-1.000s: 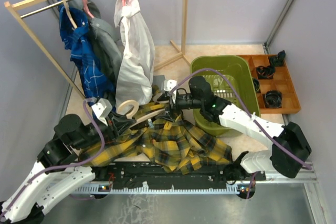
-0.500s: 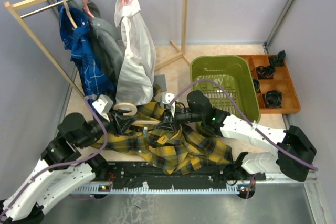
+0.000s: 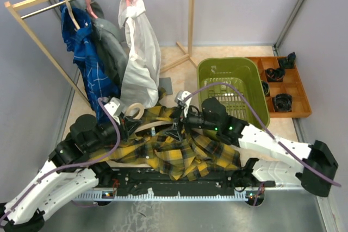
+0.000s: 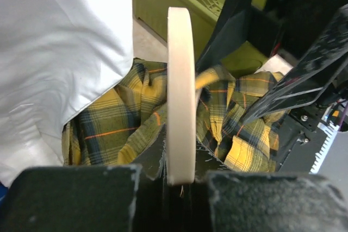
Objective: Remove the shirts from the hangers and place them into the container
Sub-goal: Remove the shirt from the hanger.
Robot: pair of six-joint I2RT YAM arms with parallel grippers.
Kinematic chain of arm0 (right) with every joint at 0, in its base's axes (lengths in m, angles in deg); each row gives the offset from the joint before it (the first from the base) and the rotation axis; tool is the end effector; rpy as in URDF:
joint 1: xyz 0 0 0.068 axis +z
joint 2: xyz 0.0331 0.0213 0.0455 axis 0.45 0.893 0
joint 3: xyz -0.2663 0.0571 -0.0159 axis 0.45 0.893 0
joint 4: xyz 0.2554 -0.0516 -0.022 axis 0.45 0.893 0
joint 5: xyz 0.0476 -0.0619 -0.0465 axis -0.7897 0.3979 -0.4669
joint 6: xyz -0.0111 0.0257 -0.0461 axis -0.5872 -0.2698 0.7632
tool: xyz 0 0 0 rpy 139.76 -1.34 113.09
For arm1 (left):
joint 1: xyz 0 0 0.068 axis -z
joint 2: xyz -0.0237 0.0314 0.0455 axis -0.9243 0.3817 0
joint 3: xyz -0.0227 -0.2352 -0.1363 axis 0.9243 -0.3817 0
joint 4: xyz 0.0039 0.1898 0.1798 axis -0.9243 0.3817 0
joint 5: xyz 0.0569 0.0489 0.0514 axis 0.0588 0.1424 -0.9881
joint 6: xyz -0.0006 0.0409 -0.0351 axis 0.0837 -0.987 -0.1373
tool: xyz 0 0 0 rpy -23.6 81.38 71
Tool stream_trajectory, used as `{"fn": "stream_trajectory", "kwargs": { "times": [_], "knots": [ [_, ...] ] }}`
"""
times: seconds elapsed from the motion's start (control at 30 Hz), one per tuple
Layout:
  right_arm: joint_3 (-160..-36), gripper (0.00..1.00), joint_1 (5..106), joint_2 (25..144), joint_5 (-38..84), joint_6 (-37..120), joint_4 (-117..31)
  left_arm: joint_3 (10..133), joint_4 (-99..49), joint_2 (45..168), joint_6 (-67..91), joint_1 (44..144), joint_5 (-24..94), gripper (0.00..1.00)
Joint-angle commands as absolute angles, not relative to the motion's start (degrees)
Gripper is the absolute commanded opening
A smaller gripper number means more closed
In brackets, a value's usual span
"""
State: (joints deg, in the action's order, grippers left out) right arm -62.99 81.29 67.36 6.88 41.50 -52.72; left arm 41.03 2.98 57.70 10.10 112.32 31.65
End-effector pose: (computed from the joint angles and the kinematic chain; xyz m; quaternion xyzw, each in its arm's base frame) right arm 0.1371 0.2170 0.2840 -0.4263 0.6540 0.4460 0.4377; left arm 0.0779 -0.0813 0.3327 0.2576 0.7258 -0.3184 0.5526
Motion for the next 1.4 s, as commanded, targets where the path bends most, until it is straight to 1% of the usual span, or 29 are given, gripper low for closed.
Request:
{"fn": "stream_trajectory", "kwargs": {
  "times": [0.0, 0.1, 0.17, 0.27, 0.33, 0.43, 0.5, 0.6, 0.63, 0.67, 0.77, 0.83, 1.0, 1.03, 1.13, 1.2, 1.3, 1.37],
  "knots": [
    [-65.13, 0.85, 81.59, 60.13, 21.77, 40.71, -45.44, 40.48, 2.88, 55.62, 8.36, 112.12, 27.68, 0.0],
    [-66.9, 0.88, 81.63, 59.53, 29.31, 39.88, -36.08, 39.85, 2.72, 53.68, 7.77, 112.08, 26.5, 0.0],
    [-68.49, 0.88, 81.64, 60.53, 30.32, 39.36, -32.79, 39.15, 2.05, 52.52, 7.62, 112.1, 26.49, 0.0],
    [-69.51, 0.87, 81.61, 63.3, 30.78, 37.51, -34.27, 38.67, 1.22, 51.66, 7.2, 112.12, 28.21, 0.0],
    [-70.31, 0.84, 81.61, 65.78, 32.59, 35.15, -36.72, 38.7, 1.23, 51.62, 7.09, 112.07, 29.31, 0.0],
    [-71.11, 0.68, 81.58, 69.1, 37.43, 31.12, -41.02, 38.67, 1.37, 51.5, 7.16, 112.08, 31.16, 0.0],
    [-70.57, 0.53, 81.53, 70.76, 38.56, 28.81, -44.79, 38.55, 1.32, 51.22, 7.17, 112.11, 32.46, 0.0],
    [-69.35, 0.2, 81.35, 70.94, 42.23, 25.44, -48.74, 38.71, 1.72, 50.94, 7.09, 112.08, 33.94, 0.0],
    [-69.11, 0.12, 81.2, 70.67, 44.12, 23.95, -48.84, 38.84, 1.95, 50.97, 7.02, 112.12, 34.6, 0.0],
    [-68.8, 0.08, 80.91, 70.16, 45.34, 22.45, -49.04, 38.92, 1.99, 50.99, 7.12, 112.11, 35.22, 0.0],
    [-66.95, 0.07, 79.6, 68.54, 46.25, 17.94, -50.73, 39.65, 1.67, 52.02, 6.84, 112.1, 38.67, 0.0],
    [-67.59, 0.06, 79.23, 68.84, 48.44, 15.61, -48.51, 40.76, 1.68, 53.46, 6.66, 112.12, 41.31, 0.0],
    [-74.11, 0.09, 78.23, 76.5, 54.67, 19.86, -33.72, 44.46, 1.89, 52.92, 8.18, 112.12, 39.09, 0.0],
    [-74.53, 0.1, 77.23, 77.63, 53.3, 20.25, -32.16, 44.61, 1.47, 51.93, 8.41, 112.1, 37.95, 0.0],
    [-74.07, 0.18, 75.28, 78.99, 47.38, 21.16, -32.96, 43.54, -0.26, 47.46, 9.26, 112.12, 33.65, 0.0],
    [-73.35, 0.2, 74.97, 79.31, 45.22, 21.08, -35.02, 41.25, -3.89, 44.0, 9.09, 112.12, 33.34, 0.0],
    [-73.29, 0.23, 74.5, 81.07, 42.38, 21.1, -36.3, 41.04, -3.82, 41.33, 9.73, 112.06, 32.07, 0.0],
    [-74.06, 0.27, 74.38, 82.59, 40.8, 21.92, -35.79, 41.65, -3.08, 40.74, 9.84, 112.12, 31.08, 0.0]
  ]
}}
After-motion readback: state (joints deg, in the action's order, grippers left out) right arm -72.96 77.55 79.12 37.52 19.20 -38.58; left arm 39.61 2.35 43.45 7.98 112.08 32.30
